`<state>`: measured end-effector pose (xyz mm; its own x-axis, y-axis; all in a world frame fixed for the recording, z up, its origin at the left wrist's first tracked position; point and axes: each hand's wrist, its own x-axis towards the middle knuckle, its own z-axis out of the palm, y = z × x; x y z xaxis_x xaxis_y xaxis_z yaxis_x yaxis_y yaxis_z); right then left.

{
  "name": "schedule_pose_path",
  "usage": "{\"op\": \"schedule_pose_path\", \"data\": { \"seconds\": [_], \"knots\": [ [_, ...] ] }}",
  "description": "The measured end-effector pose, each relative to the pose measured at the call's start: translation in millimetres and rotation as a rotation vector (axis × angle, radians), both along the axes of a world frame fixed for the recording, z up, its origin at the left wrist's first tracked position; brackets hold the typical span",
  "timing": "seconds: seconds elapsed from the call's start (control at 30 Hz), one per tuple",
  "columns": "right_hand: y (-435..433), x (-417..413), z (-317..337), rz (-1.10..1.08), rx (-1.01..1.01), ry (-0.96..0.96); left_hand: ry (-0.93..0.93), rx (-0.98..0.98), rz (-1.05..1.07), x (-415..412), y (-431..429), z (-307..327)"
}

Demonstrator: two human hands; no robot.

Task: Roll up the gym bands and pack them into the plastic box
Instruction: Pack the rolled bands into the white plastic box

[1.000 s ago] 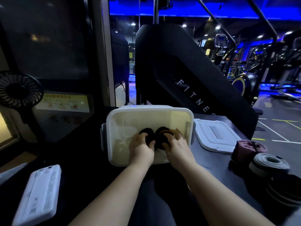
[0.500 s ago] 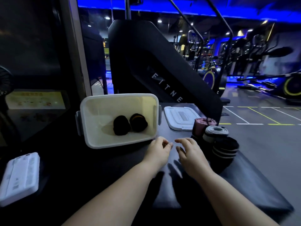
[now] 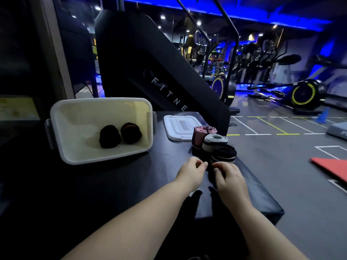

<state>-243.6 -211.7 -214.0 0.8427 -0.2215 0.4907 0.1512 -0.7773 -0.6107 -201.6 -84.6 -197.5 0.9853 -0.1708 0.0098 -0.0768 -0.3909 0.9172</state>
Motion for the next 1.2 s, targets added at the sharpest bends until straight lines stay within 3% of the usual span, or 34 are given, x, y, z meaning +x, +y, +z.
{"op": "schedule_pose_path", "data": {
  "seconds": [0.23,0.6,0.83,1.2],
  "knots": [
    [-27.2,6.9,0.6,-0.158,0.145,-0.009,0.014,0.012,-0.036,10.7,-25.6,-0.2],
    [-38.7,27.9,5.0,-0.19,0.438,0.111,0.009,0.097,-0.015,20.4,-41.6,8.3],
    [-34.7,38.7,12.8,-0.096,0.336,0.211,0.019,0.085,-0.016,26.5,-33.0,9.5],
    [34.8,49.5,16.6,0.012,0.379,0.343,0.024,0.062,0.091,30.9,46.4,12.7]
  ]
}}
